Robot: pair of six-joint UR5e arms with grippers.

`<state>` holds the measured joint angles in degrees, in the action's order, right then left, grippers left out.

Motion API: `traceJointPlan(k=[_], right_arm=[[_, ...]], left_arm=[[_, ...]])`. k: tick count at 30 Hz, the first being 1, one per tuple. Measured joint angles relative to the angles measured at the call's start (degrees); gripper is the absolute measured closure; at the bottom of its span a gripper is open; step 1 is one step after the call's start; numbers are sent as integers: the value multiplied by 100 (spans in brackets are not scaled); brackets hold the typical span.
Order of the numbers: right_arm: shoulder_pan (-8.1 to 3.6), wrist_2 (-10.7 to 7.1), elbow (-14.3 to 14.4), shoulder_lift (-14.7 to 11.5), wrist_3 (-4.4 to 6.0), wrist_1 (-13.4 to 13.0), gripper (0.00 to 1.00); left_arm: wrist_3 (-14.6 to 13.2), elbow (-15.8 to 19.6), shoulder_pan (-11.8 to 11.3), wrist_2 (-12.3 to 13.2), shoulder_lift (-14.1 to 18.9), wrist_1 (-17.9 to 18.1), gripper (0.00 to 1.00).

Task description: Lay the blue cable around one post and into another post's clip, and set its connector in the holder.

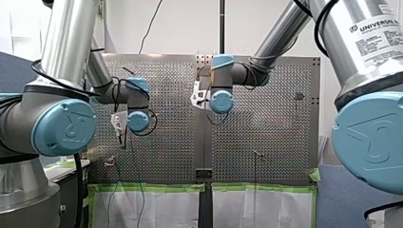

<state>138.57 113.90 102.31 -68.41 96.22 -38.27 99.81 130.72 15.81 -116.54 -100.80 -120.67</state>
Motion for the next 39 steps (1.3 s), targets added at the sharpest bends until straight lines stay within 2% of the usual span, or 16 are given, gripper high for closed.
traceJointPlan(k=[7, 12, 21, 28, 35, 39], right_arm=[[-4, -363, -428, -111, -32, 383, 100], [-5, -579, -718, -120, -55, 592, 100], [-7, -955, -1196, -115, -84, 829, 100], [-9, -1389, -1609, -105, -84, 1214, 100], [-11, -1796, -1941, -44, -55, 1395, 100], [14, -2003, -2136, 71, -56, 1546, 100]], left_arm=[[292, -269, -130, -336, 425, -421, 100], [406, -395, -228, -439, 735, -734, 100], [551, -662, -430, -452, 1255, -1255, 100], [626, -851, -534, -453, 1694, -1690, 100], [756, -921, -650, -433, 2062, -2058, 100], [800, -1089, -759, -390, 2280, -2277, 100]])
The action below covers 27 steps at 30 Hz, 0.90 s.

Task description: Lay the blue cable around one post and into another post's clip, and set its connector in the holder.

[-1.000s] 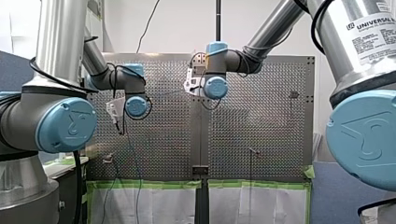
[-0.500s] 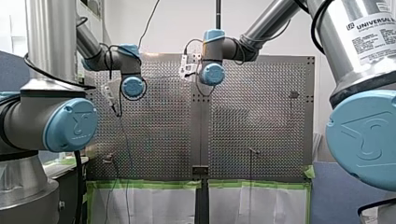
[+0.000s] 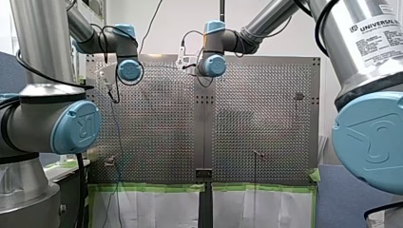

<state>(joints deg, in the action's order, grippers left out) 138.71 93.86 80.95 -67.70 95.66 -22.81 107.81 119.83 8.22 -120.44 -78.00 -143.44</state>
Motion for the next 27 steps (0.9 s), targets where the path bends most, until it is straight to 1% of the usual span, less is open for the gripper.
traceJointPlan(k=[4, 6, 8, 13, 18, 21, 27], right_arm=[[32, -227, -239, 104, 2, 118, 100], [39, -284, -340, 131, 7, 160, 100], [44, -326, -459, 152, 12, 214, 100], [57, -371, -737, 179, 15, 378, 100], [57, -381, -981, 226, 16, 436, 100], [64, -404, -1141, 302, 16, 475, 100], [104, -450, -1502, 579, -7, 623, 100]], left_arm=[[63, -227, -107, 92, 235, -239, 100], [94, -345, -171, 138, 318, -353, 100], [111, -443, -235, 183, 324, -453, 100], [178, -698, -458, 387, 242, -706, 100], [232, -968, -726, 653, 125, -980, 100], [271, -1115, -872, 798, 9, -1127, 100], [290, -1434, -1191, 1118, -219, -1442, 100]])
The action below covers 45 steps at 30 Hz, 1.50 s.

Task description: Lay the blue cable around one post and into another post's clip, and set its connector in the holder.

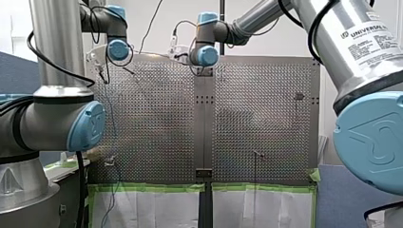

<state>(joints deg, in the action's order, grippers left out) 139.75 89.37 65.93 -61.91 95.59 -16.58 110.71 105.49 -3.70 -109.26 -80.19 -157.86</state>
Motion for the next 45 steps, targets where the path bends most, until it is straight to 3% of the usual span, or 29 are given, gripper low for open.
traceJointPlan(k=[11, 19, 24, 34, 45], right_arm=[[137, 24, -624, 490, -8, 77, 100], [116, 181, -1060, 705, -25, 62, 100], [66, 272, -1144, 840, -29, 24, 100], [23, 350, -1180, 1105, -38, -10, 100], [-23, 375, -1182, 1148, -39, 10, 100]], left_arm=[[115, -368, -611, 611, -343, -142, 100], [110, -640, -1085, 1085, -733, -136, 100], [104, -788, -1371, 1400, -956, -135, 100], [21, -820, -1462, 1667, -1138, -124, 100], [-92, -826, -1357, 1974, -1508, -120, 100]])
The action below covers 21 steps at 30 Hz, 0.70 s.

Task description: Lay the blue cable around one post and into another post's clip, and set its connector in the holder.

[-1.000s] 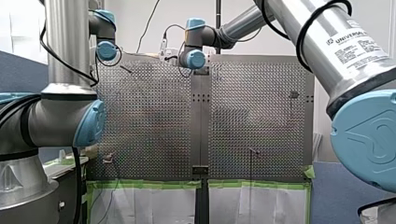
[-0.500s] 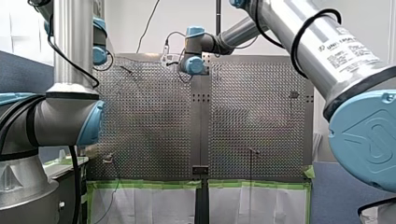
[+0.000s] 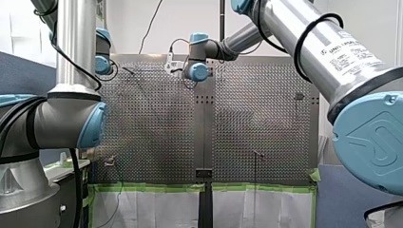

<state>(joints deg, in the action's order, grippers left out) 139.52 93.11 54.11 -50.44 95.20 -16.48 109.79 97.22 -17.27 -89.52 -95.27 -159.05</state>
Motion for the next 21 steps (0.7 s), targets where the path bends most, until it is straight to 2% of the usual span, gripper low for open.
traceJointPlan(k=[3, 5, 14, 17, 21], right_arm=[[-26, 18, 0, 6, 1, 16, 100], [-102, 35, 0, 13, 0, 33, 100], [-557, 43, 1, 26, 29, 190, 100], [-618, 37, 5, 32, 16, 283, 100], [-633, 37, 20, 35, 4, 332, 100]], left_arm=[[-20, -1, 33, 20, -100, 3, 100], [-51, -2, 49, 31, -166, 4, 100], [-13, -1, 75, 127, -256, 30, 100], [43, 2, 93, 165, -277, 56, 100], [31, 4, 153, 195, -419, 63, 100]])
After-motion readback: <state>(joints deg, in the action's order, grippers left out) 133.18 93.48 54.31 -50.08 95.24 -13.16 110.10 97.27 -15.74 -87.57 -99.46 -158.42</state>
